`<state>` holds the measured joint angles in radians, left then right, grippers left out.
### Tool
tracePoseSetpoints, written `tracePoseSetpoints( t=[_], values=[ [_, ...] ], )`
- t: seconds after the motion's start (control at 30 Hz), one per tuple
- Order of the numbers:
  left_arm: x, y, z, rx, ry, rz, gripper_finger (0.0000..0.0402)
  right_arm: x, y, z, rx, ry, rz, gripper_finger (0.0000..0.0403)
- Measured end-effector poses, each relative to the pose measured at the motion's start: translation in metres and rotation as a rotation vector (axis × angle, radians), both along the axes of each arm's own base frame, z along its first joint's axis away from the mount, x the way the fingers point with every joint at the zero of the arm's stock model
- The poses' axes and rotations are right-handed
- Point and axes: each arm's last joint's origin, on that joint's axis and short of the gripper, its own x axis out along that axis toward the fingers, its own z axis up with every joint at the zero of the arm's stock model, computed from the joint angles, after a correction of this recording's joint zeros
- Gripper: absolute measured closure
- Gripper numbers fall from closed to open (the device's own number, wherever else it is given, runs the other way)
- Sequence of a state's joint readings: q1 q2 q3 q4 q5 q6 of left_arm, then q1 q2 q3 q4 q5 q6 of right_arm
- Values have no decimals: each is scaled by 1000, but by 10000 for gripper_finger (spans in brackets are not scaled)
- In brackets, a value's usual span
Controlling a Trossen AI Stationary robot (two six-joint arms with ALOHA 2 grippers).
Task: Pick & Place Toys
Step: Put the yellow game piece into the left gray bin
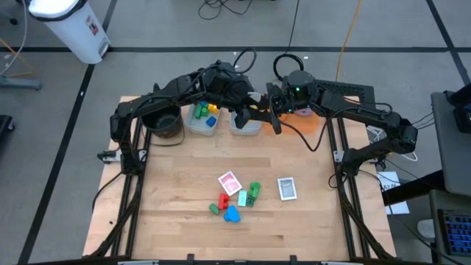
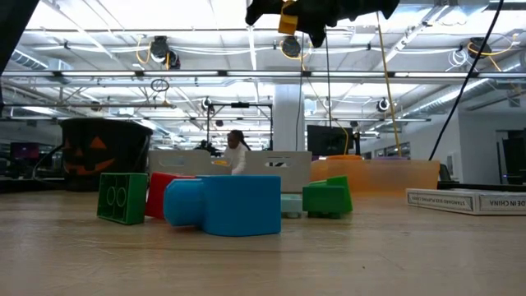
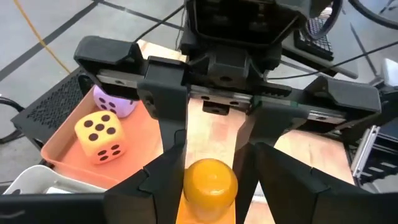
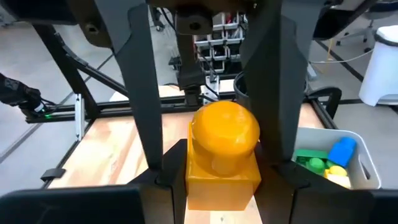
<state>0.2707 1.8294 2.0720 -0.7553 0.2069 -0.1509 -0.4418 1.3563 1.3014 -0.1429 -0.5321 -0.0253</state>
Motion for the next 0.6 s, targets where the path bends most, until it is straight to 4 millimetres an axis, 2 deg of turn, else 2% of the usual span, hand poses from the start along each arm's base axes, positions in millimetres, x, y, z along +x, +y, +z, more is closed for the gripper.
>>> tracePoseSetpoints(
  t=[0.2,0.6],
  values=[
    [-2,4,-1,12,18,19,201,-1,-3,0,9,-3,-7,282],
    [-5,8,-4,24,55,27,247,-2,-4,0,6,-3,0,282]
  ],
)
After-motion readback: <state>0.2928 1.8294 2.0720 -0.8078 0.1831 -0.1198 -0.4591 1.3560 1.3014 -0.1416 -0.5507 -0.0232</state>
